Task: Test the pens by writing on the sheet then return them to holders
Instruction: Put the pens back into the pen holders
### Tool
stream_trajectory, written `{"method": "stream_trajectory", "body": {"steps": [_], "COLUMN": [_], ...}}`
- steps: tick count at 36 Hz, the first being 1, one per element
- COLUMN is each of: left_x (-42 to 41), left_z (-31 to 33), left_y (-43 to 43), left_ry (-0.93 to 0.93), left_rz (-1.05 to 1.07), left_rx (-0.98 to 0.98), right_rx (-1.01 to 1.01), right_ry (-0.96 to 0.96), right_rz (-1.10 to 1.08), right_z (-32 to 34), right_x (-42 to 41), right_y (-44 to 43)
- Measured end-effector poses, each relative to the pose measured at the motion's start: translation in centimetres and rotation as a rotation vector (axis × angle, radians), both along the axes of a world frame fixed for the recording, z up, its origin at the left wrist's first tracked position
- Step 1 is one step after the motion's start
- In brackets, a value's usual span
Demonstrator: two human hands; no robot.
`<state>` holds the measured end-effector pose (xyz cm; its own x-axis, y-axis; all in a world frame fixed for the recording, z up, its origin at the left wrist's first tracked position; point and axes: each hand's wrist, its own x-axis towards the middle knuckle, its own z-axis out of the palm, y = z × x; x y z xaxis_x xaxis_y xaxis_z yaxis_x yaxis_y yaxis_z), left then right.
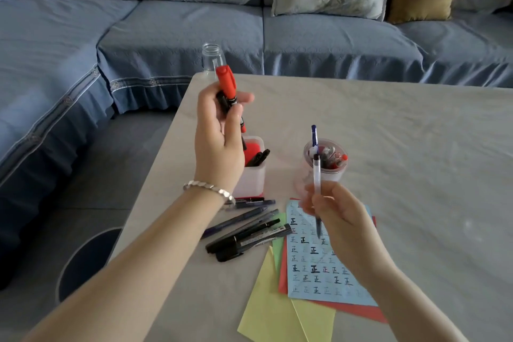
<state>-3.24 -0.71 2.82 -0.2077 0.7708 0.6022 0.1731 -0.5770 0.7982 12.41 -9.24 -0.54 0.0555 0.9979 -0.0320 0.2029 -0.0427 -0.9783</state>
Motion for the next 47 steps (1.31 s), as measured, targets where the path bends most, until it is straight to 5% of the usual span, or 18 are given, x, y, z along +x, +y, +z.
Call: {"method": "stream_trajectory", "body": {"steps": [11, 25, 35, 38, 41, 47], "left_x": [-1.6, -2.1, -2.6, -3.5, -4.4, -5.0], "left_z": [-6.2, -7.8, -8.9, -11.2, -13.4, -14.3], "left_y": [3.0, 0.9, -4.7, -6.2, -7.2, -8.0], "left_ry": [0.356, 0.870, 0.801, 0.862, 1.017, 1.127], "left_rz": [0.082, 0.059, 0.070, -0.010, -0.014, -0.036], "left_rx": [-0.492, -0.168, 0.046, -0.065, -0.262, -0.447], "right_rx": [0.260, 0.789, 0.623, 0.561, 0.704, 0.656], "right_ry": [-0.127, -0.471, -0.898, -0.863, -0.845, -0.865], "right_rz": [-0.106, -0.353, -0.217, -0.202, -0.167, 0.194], "right_z": [0.4, 0.7, -3.2, -3.5, -3.7, -6.0], "right_x": [2.8, 5.0, 5.0, 4.8, 4.1, 1.4], "right_y": [1.3, 5.0, 7.5, 7.0, 5.5, 2.9]}}
